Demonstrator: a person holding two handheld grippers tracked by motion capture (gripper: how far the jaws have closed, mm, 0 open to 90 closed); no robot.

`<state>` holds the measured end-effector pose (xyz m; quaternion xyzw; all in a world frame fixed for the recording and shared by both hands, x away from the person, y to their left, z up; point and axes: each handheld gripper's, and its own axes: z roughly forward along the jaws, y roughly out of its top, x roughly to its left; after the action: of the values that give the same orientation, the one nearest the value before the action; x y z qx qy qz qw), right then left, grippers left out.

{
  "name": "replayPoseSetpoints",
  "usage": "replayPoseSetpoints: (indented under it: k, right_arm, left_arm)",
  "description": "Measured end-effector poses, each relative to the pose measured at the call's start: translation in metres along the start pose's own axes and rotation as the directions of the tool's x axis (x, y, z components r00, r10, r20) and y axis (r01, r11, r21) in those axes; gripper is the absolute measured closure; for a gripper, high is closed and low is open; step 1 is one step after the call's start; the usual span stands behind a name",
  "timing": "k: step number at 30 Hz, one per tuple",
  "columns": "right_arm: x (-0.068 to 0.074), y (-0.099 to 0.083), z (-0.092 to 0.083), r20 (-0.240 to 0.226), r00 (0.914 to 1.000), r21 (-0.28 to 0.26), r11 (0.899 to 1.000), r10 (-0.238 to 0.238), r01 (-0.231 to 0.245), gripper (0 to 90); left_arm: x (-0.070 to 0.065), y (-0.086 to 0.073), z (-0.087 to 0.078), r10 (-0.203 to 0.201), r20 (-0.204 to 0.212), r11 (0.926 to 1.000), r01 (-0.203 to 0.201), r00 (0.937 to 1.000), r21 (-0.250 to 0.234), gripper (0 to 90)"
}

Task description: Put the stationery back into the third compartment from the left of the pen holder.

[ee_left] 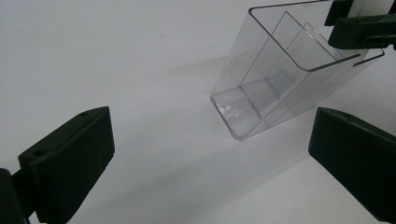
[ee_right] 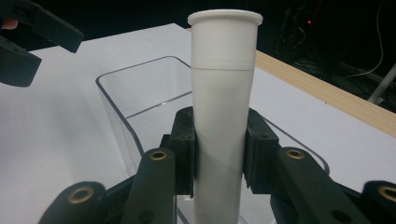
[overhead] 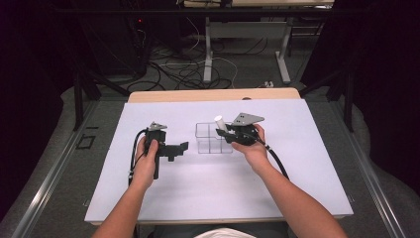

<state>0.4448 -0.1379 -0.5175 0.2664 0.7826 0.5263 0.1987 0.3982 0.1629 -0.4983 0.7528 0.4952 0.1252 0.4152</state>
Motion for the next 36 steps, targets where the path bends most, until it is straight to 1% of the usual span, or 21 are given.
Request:
replayPoseSetpoints:
  k: [9,11,12,13,14,15,16,17,18,21,23,24,25,27,28,29,30,32,33,34,36]
  right_arm:
    - [-0.001,-0.006,-0.001,-0.001,0.9999,0.006,1.000,0.012,-0.012,68.0]
    - [-0.002,-0.006,-0.003,0.005,0.9999,0.012,1.000,0.014,-0.014,64.6]
    - [-0.002,-0.006,-0.003,0.007,0.9998,-0.009,1.000,0.020,-0.020,61.3]
    - [-0.002,-0.005,-0.005,0.016,0.9993,0.006,0.999,0.034,-0.034,56.7]
    - [-0.003,-0.005,-0.006,0.019,0.9988,-0.014,0.999,0.044,-0.044,52.7]
    - [-0.003,-0.004,-0.008,0.025,0.9984,-0.028,0.998,0.051,-0.050,50.6]
    - [-0.003,-0.002,-0.012,0.023,0.9983,-0.027,0.998,0.053,-0.052,48.1]
    - [-0.003,-0.001,-0.014,0.029,0.9986,-0.033,0.999,0.044,-0.043,45.4]
    - [-0.002,0.001,-0.017,0.037,0.9985,-0.028,0.999,0.040,-0.039,43.7]
    - [-0.001,0.006,-0.027,0.043,0.9985,-0.046,0.998,0.033,-0.031,41.2]
    - [0.001,0.010,-0.033,0.067,0.9973,-0.051,0.998,0.028,-0.024,38.6]
    - [0.001,0.011,-0.036,0.066,0.9971,-0.052,0.998,0.036,-0.033,38.5]
    - [0.001,0.012,-0.038,0.058,0.9966,-0.056,0.997,0.059,-0.056,38.4]
    - [0.002,0.013,-0.043,0.047,0.9951,-0.050,0.995,0.087,-0.085,36.8]
    - [0.002,0.014,-0.046,0.051,0.9950,-0.046,0.996,0.085,-0.083,34.7]
    - [0.003,0.014,-0.048,0.063,0.9932,-0.037,0.995,0.098,-0.096,31.8]
    - [0.003,0.015,-0.050,0.071,0.9932,-0.020,0.996,0.093,-0.091,27.8]
    - [0.003,0.015,-0.055,0.097,0.9913,0.017,0.996,0.089,-0.091,23.4]
    - [0.003,0.015,-0.057,0.100,0.9908,0.029,0.995,0.091,-0.094,20.1]
    - [0.003,0.014,-0.060,0.114,0.9882,0.037,0.993,0.103,-0.108,16.6]
    - [0.002,0.013,-0.065,0.126,0.9855,0.063,0.991,0.113,-0.122,14.5]
  left_arm:
    - [0.000,0.000,0.000,-0.001,-0.003,1.0000,0.001,1.0000,0.001,0.5]
    - [0.000,0.000,0.000,-0.001,-0.001,1.0000,0.001,1.0000,0.002,0.5]
    - [0.000,0.000,0.000,-0.002,-0.003,1.0000,0.002,1.0000,0.002,0.5]
    - [0.000,0.000,0.000,-0.003,-0.003,1.0000,0.003,1.0000,0.003,0.5]
    - [0.000,0.000,0.000,-0.003,-0.004,1.0000,0.003,1.0000,0.001,0.5]
    - [0.001,0.000,0.000,-0.005,-0.006,1.0000,0.005,1.0000,0.001,0.5]
    - [0.001,0.000,-0.001,-0.002,-0.008,1.0000,0.002,1.0000,-0.001,0.5]
    - [0.001,0.000,-0.001,-0.003,-0.009,1.0000,0.003,1.0000,-0.002,0.5]
    - [0.001,0.000,-0.001,-0.007,-0.004,1.0000,0.007,1.0000,-0.004,0.5]
    - [0.002,0.000,-0.001,-0.008,-0.005,1.0000,0.008,1.0000,-0.006,0.5]
    - [0.002,0.000,-0.001,-0.009,-0.007,1.0000,0.009,0.9999,-0.005,0.5]
    - [0.002,0.000,-0.001,-0.009,-0.007,0.9999,0.009,0.9999,-0.004,0.5]
    - [0.002,0.000,-0.001,-0.010,-0.007,0.9999,0.010,0.9999,-0.005,0.5]
    - [0.002,0.000,-0.001,-0.012,-0.008,0.9999,0.012,0.9999,-0.006,0.5]
    - [0.002,0.000,-0.001,-0.012,-0.007,0.9999,0.012,0.9999,-0.006,0.5]
    - [0.003,0.000,-0.001,-0.012,-0.008,0.9999,0.012,0.9999,-0.007,0.5]
    - [0.003,0.000,-0.001,-0.014,-0.008,0.9999,0.014,0.9999,-0.008,0.5]
    - [0.003,0.000,-0.002,-0.014,-0.009,0.9998,0.014,0.9999,-0.010,0.5]
    - [0.004,0.000,-0.002,-0.015,-0.010,0.9999,0.015,0.9998,-0.008,0.5]
    - [0.004,0.000,-0.003,-0.017,-0.009,0.9998,0.017,0.9998,-0.011,0.5]
    - [0.005,0.000,-0.003,-0.021,-0.011,0.9997,0.021,0.9997,-0.014,0.5]
